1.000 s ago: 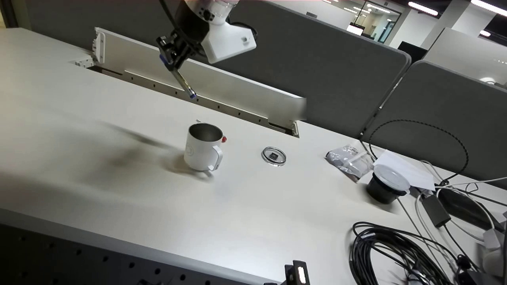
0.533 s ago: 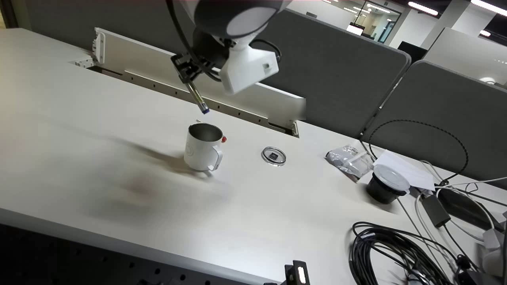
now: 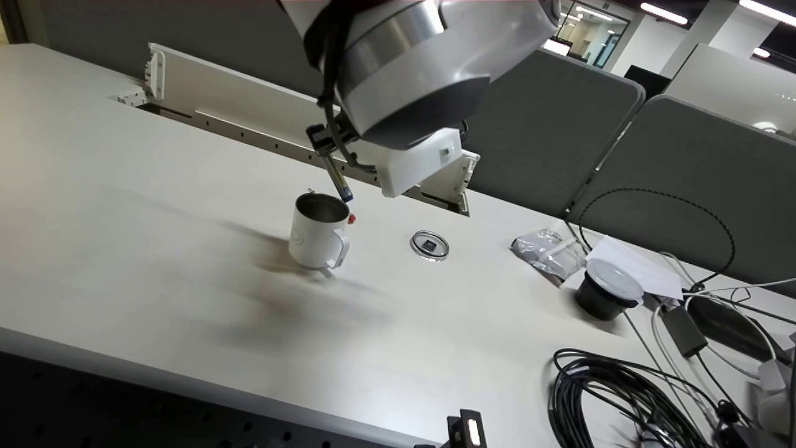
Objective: Pick the marker and the pen one at a time and put them in the cup
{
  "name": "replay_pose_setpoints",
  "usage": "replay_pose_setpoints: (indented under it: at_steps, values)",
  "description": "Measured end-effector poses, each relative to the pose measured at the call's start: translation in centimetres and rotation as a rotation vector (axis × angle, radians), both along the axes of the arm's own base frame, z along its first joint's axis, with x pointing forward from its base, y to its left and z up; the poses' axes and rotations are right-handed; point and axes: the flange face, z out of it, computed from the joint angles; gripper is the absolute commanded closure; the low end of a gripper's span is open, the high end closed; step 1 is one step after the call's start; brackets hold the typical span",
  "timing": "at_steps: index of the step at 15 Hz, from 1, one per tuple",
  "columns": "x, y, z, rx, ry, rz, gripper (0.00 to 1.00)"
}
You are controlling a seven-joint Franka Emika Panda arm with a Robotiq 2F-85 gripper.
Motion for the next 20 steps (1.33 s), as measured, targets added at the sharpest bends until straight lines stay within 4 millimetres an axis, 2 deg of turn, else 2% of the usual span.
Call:
replay_pose_setpoints:
  at_steps: [2,5,9,12,15,20]
  values:
    - [1.3,0.5,-1.1,0.017,-0.011,0.018,0.93]
    - [3.0,2.5,-1.8,0.047,-0.015,0.043,0.93]
    - [4.0,5.5,-0.7,0.039,-0.048,0.047,0.93]
    - [3.5,6.9,0.4,0.023,-0.032,0.043,0.93]
    - [2.6,7.5,0.8,0.019,-0.003,0.029,0.93]
    - [1.4,6.2,-0.2,0.010,0.034,-0.011,0.93]
